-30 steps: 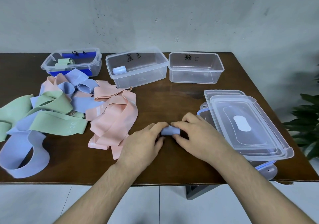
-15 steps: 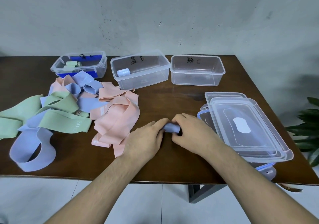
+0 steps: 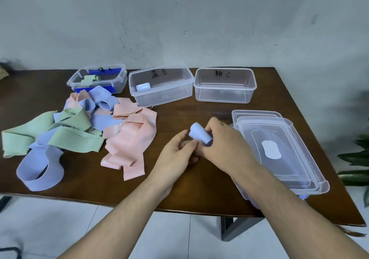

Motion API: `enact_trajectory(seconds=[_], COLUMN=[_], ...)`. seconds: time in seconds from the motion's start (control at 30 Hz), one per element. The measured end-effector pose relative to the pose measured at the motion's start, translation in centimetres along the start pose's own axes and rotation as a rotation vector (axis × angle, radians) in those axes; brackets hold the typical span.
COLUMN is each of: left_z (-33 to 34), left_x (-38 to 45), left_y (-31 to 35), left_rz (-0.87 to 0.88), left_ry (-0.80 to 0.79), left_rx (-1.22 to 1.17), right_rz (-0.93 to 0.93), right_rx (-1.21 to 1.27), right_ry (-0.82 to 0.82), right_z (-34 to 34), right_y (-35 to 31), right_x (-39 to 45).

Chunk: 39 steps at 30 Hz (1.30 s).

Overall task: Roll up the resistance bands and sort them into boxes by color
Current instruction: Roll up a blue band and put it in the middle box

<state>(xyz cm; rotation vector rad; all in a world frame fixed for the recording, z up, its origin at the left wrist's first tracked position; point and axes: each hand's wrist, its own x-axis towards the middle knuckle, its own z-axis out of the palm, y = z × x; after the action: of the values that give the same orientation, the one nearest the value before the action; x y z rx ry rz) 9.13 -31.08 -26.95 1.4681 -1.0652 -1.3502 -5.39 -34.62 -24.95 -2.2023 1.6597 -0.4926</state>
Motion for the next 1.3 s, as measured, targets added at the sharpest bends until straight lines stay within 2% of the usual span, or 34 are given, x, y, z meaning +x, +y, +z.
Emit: enact_trajectory(seconds=[0.17, 0.4, 0.5, 0.6, 0.8, 0.97, 1.1, 1.3], left_z=[1.9, 1.9, 1.0, 0.1, -3.1, -6.2, -9.0, -13.2], left_x=[-0.5, 0.1, 0.8, 1.6, 3.7, 5.7, 7.7, 11.0], left_y=[1.8, 2.3, 2.5, 3.0, 5.0, 6.6, 7.2, 7.8], left_rz=[-0.098, -0.123, -0.12, -0.082, -0.07, -0.034, -0.015, 0.04], left_ry=[-0.013, 0.06, 0.103, 0.077, 0.008, -0.061, -0.099, -0.136], left_rx=[-0.372, -0.474, -0.416, -0.324, -0.267, -0.184, -0.124, 0.001], right_rz=[-0.088, -0.159, -0.183, -0.209, -0.221, -0.125, -0.127, -0.052], right_rx=[0.057, 0.149, 0.157, 0.171, 0.166, 0.14, 0.106, 0.114], right_ry=[-0.001, -0.079, -0.047, 0.025, -0.024, -0.061, -0.043, 0.073], right_z=[-0.9, -1.3, -1.0, -0.6, -0.7, -0.9, -0.4, 1.2], right_y=[0.1, 0.1, 0.1, -0.5, -2.7, -5.0, -7.1, -10.1], right_x=[-0.3, 0.2, 1.0, 2.2, 5.3, 8.4, 10.6, 14.5])
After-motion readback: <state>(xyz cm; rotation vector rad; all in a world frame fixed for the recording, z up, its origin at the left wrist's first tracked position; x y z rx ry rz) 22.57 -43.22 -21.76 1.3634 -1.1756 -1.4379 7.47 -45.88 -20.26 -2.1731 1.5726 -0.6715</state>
